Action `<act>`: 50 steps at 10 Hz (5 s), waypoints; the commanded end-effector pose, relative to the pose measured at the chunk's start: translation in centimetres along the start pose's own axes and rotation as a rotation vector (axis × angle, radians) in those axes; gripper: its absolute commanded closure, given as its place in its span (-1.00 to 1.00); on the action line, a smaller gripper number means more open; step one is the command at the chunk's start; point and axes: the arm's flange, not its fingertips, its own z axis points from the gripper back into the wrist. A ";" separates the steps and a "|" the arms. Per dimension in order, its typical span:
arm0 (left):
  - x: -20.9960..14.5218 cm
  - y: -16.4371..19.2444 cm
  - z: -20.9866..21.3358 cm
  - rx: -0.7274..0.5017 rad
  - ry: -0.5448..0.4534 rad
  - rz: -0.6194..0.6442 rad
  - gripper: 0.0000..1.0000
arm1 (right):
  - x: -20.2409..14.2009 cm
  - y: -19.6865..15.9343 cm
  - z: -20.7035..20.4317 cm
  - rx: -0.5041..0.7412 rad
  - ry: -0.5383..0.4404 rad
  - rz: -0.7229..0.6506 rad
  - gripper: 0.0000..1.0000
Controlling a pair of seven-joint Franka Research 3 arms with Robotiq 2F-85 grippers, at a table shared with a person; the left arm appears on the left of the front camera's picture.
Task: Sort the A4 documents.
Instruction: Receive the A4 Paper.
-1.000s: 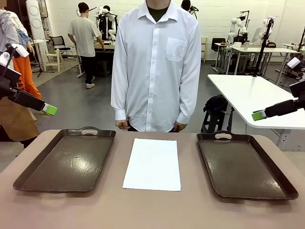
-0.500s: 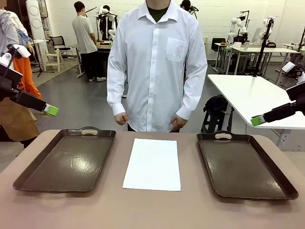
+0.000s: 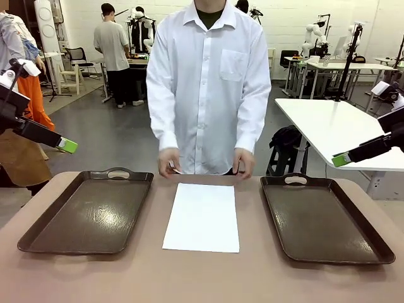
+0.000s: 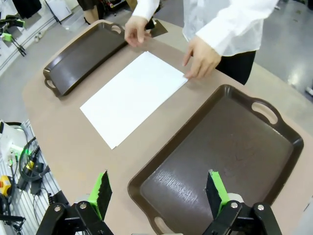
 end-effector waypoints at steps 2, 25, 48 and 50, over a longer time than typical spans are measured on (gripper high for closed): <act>0.0 0.0 -0.1 -0.005 0.000 -0.003 -1.00 | 0.0 -0.1 -0.2 0.018 -0.010 -0.007 -1.00; 0.0 0.0 -0.1 -0.005 0.000 -0.003 -1.00 | 0.0 -0.1 -0.2 0.018 -0.010 -0.007 -1.00; 0.0 0.0 -0.1 -0.005 0.000 -0.003 -1.00 | 0.0 -0.1 -0.2 0.018 -0.010 -0.007 -1.00; 0.0 0.0 -0.1 -0.005 0.000 -0.003 -1.00 | 0.0 -0.1 -0.2 0.018 -0.010 -0.007 -1.00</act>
